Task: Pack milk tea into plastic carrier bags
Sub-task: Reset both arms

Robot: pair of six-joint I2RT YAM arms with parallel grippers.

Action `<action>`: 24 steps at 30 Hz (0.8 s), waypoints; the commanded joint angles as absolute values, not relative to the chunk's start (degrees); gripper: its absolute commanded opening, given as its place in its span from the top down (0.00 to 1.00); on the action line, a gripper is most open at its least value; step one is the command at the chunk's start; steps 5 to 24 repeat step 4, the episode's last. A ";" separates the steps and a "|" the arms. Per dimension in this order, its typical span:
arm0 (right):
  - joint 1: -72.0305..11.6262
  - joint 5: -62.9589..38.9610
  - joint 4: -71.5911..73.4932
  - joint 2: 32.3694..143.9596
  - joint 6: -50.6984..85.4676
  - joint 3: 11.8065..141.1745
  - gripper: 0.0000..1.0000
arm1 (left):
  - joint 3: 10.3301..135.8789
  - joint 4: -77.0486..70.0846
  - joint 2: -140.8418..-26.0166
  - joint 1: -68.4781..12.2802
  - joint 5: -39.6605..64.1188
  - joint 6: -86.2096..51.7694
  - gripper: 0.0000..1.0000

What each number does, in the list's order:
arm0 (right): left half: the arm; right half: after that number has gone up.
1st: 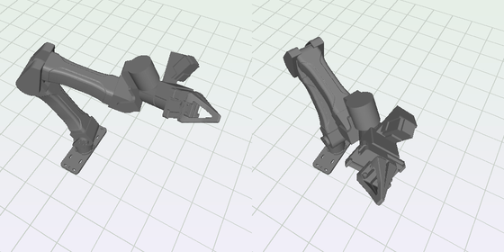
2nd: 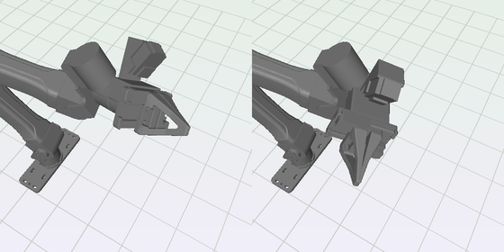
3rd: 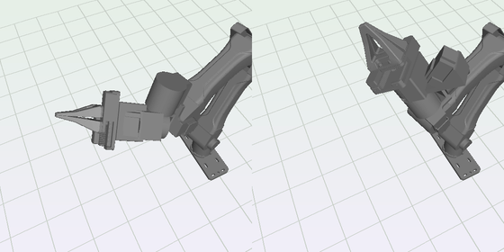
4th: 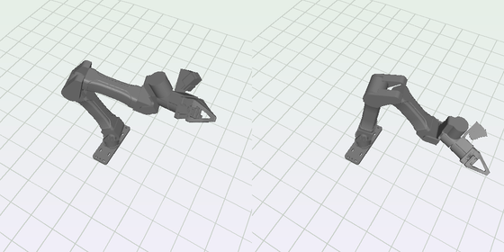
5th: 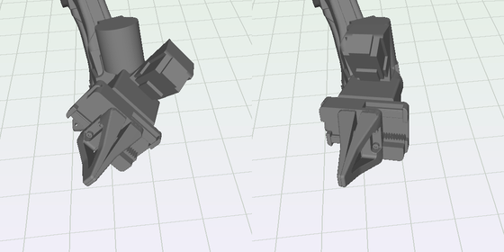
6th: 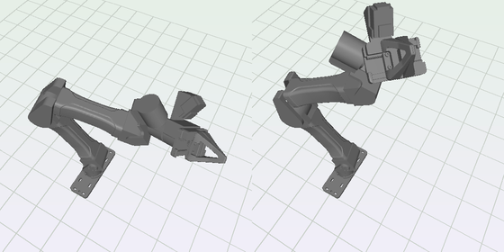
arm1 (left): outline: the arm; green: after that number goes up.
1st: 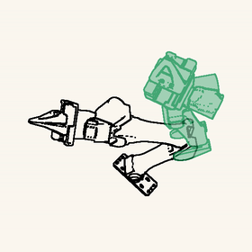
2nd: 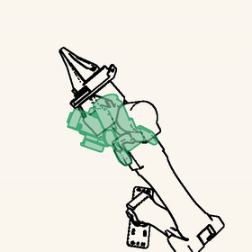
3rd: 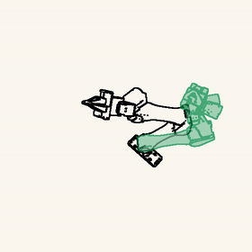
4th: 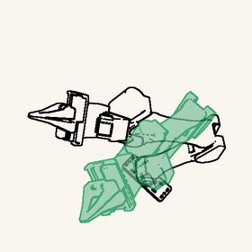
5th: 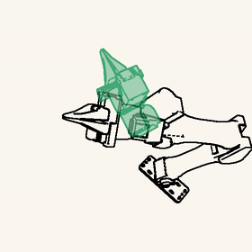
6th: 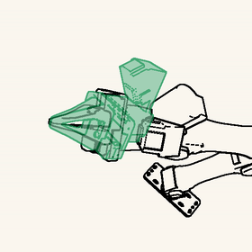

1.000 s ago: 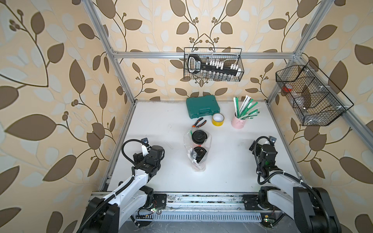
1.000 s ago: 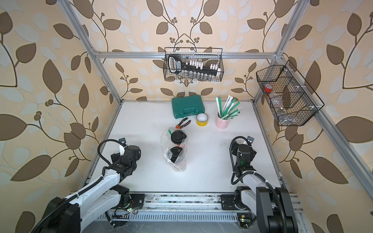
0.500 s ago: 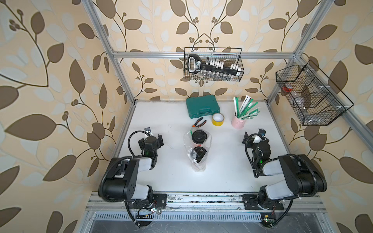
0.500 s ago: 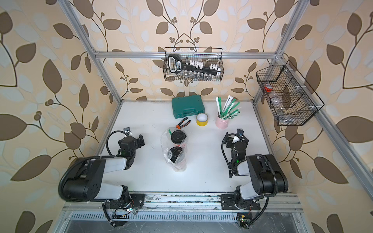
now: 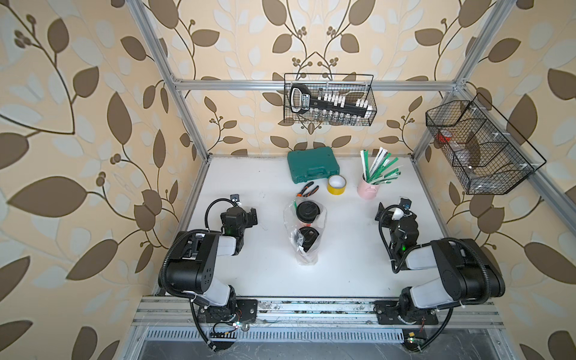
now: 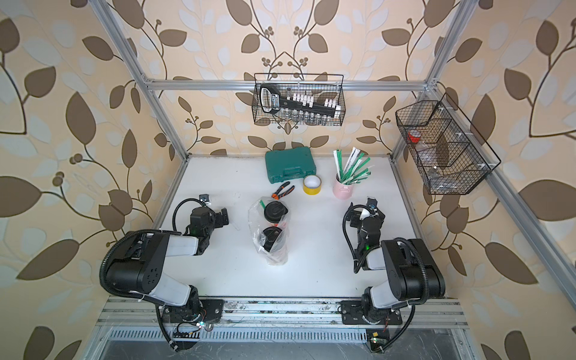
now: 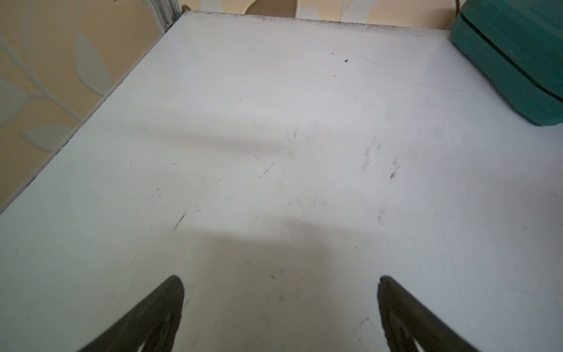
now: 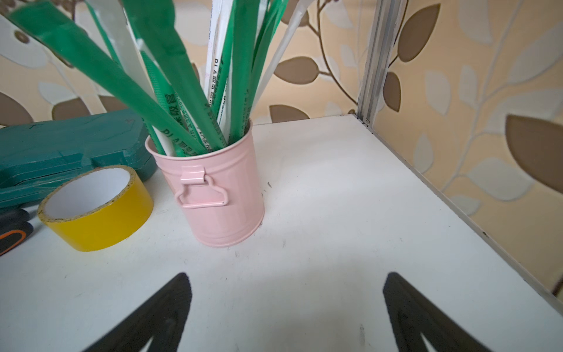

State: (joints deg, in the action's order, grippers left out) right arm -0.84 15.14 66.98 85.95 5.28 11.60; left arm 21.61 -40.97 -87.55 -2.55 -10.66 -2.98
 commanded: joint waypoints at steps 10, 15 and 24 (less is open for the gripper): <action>-0.70 13.90 67.04 85.50 5.36 12.13 0.01 | 22.49 -42.03 -86.19 -2.29 -9.78 -1.93 0.01; -0.70 13.90 67.04 85.50 5.36 12.13 0.01 | 22.49 -42.03 -86.19 -2.29 -9.78 -1.93 0.01; -0.70 13.90 67.04 85.50 5.36 12.13 0.01 | 22.49 -42.03 -86.19 -2.29 -9.78 -1.93 0.01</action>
